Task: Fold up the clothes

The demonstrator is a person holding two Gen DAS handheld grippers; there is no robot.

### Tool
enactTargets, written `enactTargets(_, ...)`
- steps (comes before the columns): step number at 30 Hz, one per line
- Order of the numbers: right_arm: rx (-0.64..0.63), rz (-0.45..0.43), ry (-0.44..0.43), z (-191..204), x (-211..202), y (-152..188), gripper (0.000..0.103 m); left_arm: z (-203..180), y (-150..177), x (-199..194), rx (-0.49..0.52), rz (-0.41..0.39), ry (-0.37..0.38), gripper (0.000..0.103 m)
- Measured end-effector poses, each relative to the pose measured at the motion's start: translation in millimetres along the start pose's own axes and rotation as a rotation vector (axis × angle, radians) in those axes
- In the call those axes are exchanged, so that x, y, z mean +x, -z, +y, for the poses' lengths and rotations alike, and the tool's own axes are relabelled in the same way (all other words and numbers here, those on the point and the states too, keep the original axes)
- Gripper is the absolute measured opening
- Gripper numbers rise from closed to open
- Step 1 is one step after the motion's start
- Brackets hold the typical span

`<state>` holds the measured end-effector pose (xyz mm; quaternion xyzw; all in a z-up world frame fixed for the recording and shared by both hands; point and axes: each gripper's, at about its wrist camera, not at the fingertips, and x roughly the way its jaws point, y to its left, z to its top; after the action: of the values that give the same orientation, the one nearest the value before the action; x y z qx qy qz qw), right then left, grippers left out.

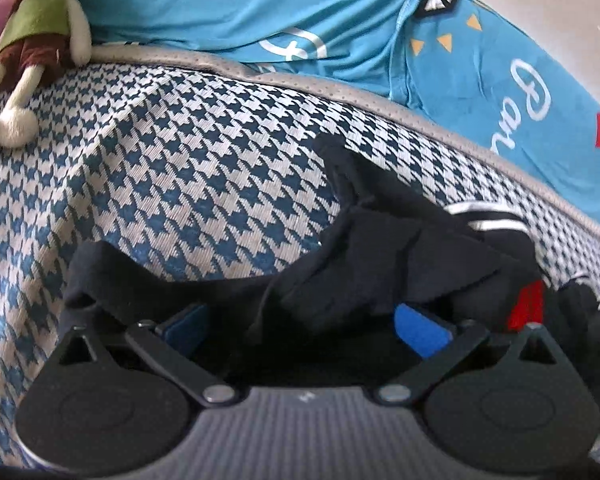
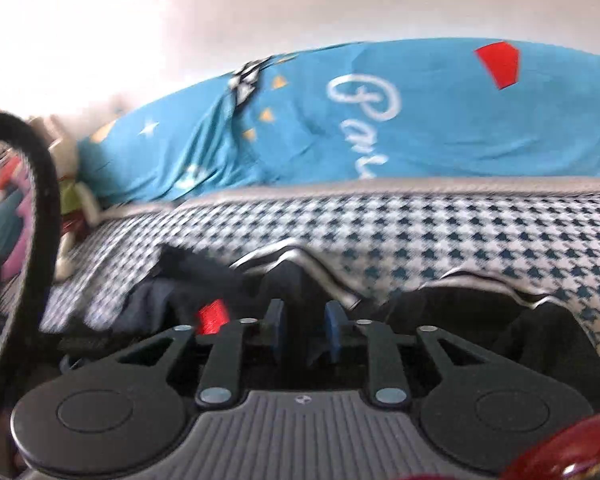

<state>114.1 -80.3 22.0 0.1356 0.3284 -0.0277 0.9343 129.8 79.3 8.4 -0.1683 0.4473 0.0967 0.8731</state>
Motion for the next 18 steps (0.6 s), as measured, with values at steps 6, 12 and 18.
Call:
enactTargets(6,0.033,-0.009,0.08,-7,23,1,0.053,-5,2,-1,0.041,0.004,-0.014,0.103)
enactTargets(12,-0.004,-0.034,0.092,-1,37,2,0.067,-1,1,-10,0.018,-0.01,0.023,0.103)
enactTargets(18,0.012,-0.023,0.107,1,53,5,0.068,0,-4,-24,0.018,-0.068,0.034,0.103)
